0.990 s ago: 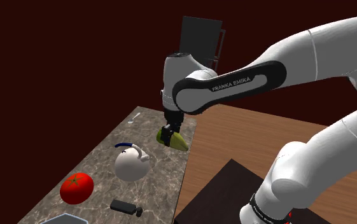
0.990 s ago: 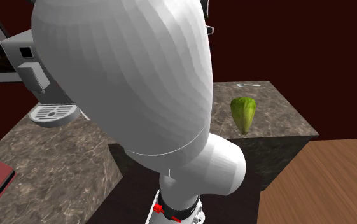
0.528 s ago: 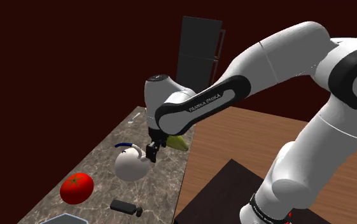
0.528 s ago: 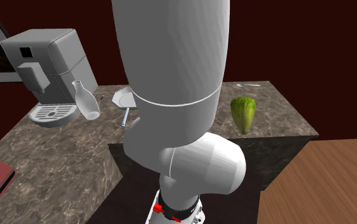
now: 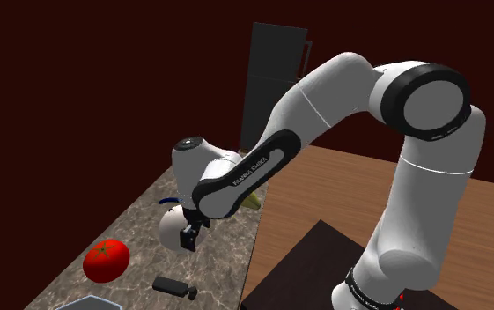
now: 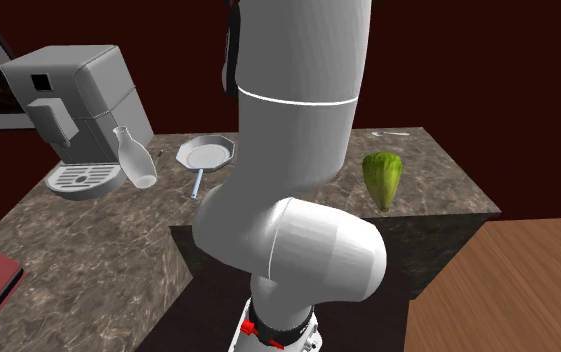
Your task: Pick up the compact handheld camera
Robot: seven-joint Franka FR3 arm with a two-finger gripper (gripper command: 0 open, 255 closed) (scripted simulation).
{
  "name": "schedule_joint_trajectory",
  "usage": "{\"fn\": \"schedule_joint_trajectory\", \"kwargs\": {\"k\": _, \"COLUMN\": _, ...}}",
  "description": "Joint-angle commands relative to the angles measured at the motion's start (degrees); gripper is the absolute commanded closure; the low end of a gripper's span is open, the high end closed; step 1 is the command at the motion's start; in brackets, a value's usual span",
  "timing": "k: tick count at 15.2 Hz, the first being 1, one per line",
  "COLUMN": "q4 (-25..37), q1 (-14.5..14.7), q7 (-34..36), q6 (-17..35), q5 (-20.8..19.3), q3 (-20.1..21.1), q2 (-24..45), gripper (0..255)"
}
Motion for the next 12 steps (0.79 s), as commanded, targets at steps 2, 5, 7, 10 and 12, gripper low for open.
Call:
{"fn": "schedule_joint_trajectory", "kwargs": {"k": 2, "q4": 3.69, "q1": 2.13, "q7": 2.99, "q6": 1.97, "q5": -3.59, "q3": -0.43, "q2": 7.05, "gripper": 0}}
{"fn": "schedule_joint_trajectory", "kwargs": {"k": 5, "q4": 7.82, "q1": 4.67, "q7": 5.21, "q6": 3.19, "q5": -6.44, "q3": -1.37, "q2": 13.63, "gripper": 0}}
{"fn": "schedule_joint_trajectory", "kwargs": {"k": 7, "q4": 10.86, "q1": 6.45, "q7": 6.36, "q6": 3.74, "q5": -8.0, "q3": -2.09, "q2": 17.95, "gripper": 0}}
{"fn": "schedule_joint_trajectory", "kwargs": {"k": 10, "q4": 15.85, "q1": 9.13, "q7": 7.61, "q6": 4.19, "q5": -9.86, "q3": -3.11, "q2": 24.35, "gripper": 0}}
{"fn": "schedule_joint_trajectory", "kwargs": {"k": 12, "q4": 18.6, "q1": 10.5, "q7": 8.04, "q6": 4.25, "q5": -10.58, "q3": -3.6, "q2": 27.59, "gripper": 0}}
